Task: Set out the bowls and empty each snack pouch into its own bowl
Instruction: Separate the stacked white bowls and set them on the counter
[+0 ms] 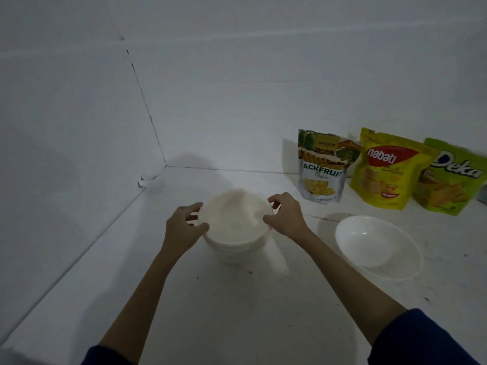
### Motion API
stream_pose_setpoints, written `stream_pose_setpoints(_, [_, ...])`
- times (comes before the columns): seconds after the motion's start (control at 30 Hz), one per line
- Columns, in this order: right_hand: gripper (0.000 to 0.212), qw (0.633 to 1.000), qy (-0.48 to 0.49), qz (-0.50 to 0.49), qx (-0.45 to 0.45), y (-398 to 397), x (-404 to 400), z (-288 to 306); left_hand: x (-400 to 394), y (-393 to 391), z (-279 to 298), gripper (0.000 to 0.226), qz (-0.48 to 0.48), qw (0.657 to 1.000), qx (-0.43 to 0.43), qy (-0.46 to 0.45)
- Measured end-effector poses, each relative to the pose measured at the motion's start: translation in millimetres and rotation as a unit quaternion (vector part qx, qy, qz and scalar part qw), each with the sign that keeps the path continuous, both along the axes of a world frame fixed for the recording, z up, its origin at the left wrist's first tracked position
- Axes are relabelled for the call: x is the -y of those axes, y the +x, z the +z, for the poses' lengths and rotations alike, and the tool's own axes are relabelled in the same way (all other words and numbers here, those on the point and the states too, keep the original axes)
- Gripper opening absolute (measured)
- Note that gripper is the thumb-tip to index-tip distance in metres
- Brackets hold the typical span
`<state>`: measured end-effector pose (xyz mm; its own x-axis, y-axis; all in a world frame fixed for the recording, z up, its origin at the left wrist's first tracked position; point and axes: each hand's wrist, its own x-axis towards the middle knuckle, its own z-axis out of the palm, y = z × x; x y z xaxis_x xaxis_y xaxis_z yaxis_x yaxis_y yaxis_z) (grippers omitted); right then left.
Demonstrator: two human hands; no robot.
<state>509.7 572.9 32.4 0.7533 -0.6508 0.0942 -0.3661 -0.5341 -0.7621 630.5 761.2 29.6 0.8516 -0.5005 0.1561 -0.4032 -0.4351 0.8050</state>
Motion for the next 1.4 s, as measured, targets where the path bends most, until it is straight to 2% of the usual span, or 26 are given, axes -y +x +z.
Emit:
stream_pose_setpoints(0.23, [0.04, 0.991, 0.084, -0.028, 0.099, -2, -3, 13, -2, 8, 7, 0.061, -0.006, 0.996, -0.064, -0.055])
stream_pose_setpoints(0.5, [0.039, 0.962, 0.177, -0.058, 0.202, -18, -6, 32, 12, -5, 30, 0.055, -0.023, 0.989, -0.083, -0.121])
stream_pose_setpoints(0.77, [0.041, 0.934, 0.159, -0.174, 0.267, -123, 49, 59, 94, -77, 64, 0.055, -0.173, 0.961, -0.122, -0.177])
stream_pose_setpoints(0.9, [0.041, 0.919, 0.164, -0.236, 0.269, -207, 94, 52, 163, -145, 56, 0.053, -0.237, 0.944, -0.159, -0.165])
stream_pose_setpoints(1.07, [0.042, 0.908, 0.178, -0.288, 0.247, -312, 160, 26, 246, -241, 27, 0.055, -0.261, 0.924, -0.232, -0.154])
stream_pose_setpoints(1.23, [0.042, 0.912, 0.195, -0.291, 0.211, -384, 227, -10, 314, -315, -15, 0.053, -0.237, 0.924, -0.265, -0.142])
stream_pose_setpoints(1.4, [0.043, 0.912, 0.231, -0.29, 0.173, -418, 268, -40, 350, -356, -49, 0.05, -0.196, 0.924, -0.306, -0.119])
